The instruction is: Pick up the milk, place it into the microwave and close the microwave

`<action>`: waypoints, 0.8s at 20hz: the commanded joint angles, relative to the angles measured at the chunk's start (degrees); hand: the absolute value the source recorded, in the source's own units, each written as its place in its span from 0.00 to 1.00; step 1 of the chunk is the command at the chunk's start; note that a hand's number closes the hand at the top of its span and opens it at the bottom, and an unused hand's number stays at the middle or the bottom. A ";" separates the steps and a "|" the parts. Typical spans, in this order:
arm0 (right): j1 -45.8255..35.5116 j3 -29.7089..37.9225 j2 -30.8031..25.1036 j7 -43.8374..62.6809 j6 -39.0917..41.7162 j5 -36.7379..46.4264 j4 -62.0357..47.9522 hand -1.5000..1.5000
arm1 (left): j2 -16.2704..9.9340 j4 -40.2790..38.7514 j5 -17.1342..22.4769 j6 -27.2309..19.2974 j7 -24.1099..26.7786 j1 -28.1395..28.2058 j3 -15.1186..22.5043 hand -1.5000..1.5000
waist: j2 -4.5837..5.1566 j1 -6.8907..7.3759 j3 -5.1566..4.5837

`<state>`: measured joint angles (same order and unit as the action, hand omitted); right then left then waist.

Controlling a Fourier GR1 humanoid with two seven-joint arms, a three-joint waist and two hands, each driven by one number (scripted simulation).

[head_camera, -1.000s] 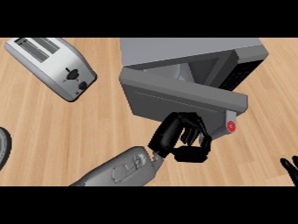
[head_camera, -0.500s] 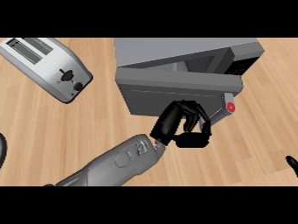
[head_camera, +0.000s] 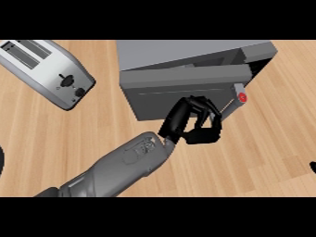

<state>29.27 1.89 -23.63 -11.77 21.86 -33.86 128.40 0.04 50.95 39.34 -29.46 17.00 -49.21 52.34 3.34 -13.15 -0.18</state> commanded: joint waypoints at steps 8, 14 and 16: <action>-1.84 1.54 -1.19 1.41 -0.28 -3.55 1.67 0.00 | -0.04 -6.98 7.91 -0.99 3.50 -4.94 -5.74 1.00 | 0.52 -0.88 0.03; -2.50 0.26 -1.99 2.01 1.06 -4.10 2.26 0.00 | -0.04 -7.94 9.22 -2.93 7.11 -5.79 -5.27 1.00 | 1.00 -1.10 0.03; -2.88 0.84 -2.68 2.08 1.65 -5.10 2.94 0.00 | -0.04 -8.31 9.85 -3.20 8.44 -5.85 -5.16 1.00 | 0.81 -1.02 0.02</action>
<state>26.95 2.60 -25.73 -9.91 22.90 -37.92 130.80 0.07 48.09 47.90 -30.58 22.97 -51.21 52.45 3.81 -14.31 -0.09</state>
